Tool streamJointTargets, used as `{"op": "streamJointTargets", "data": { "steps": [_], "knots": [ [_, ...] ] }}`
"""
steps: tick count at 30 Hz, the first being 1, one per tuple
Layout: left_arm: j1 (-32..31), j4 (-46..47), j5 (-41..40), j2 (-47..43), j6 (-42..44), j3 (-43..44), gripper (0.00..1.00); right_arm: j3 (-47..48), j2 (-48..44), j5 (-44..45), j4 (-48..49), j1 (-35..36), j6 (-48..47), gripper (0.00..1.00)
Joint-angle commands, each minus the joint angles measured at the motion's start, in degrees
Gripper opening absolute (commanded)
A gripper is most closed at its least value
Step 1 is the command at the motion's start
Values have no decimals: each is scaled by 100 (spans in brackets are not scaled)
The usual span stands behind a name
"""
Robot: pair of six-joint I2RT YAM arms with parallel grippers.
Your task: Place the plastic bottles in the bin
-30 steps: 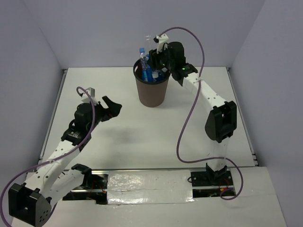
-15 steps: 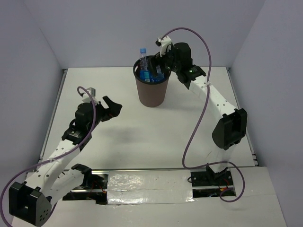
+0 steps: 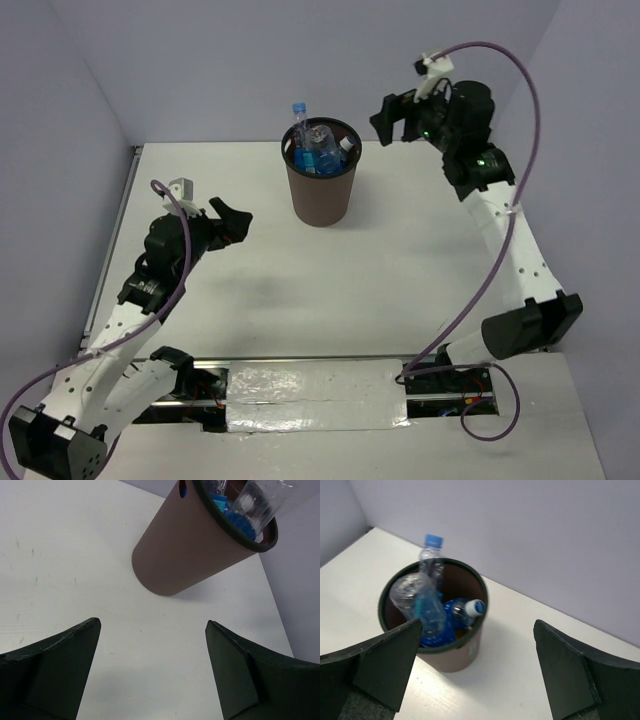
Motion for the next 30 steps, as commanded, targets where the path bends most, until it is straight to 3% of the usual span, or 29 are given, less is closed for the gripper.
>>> {"op": "streamJointTargets", "data": {
  "steps": [1,5,16,30],
  "knots": [
    [27,-103,-110,-194,339,352,99,-353,-332,-213,-484,-469,356,100],
    [27,-191,-119,-369,488,457,99,-818,-857,111,-942,-926,365,100],
    [35,-376,13,-554,682,809,99,-3015,-3125,893,-564,-980,382,100],
    [27,-560,4,-976,524,616,99,-3579,-3680,1298,-863,-971,734,100]
  ]
}}
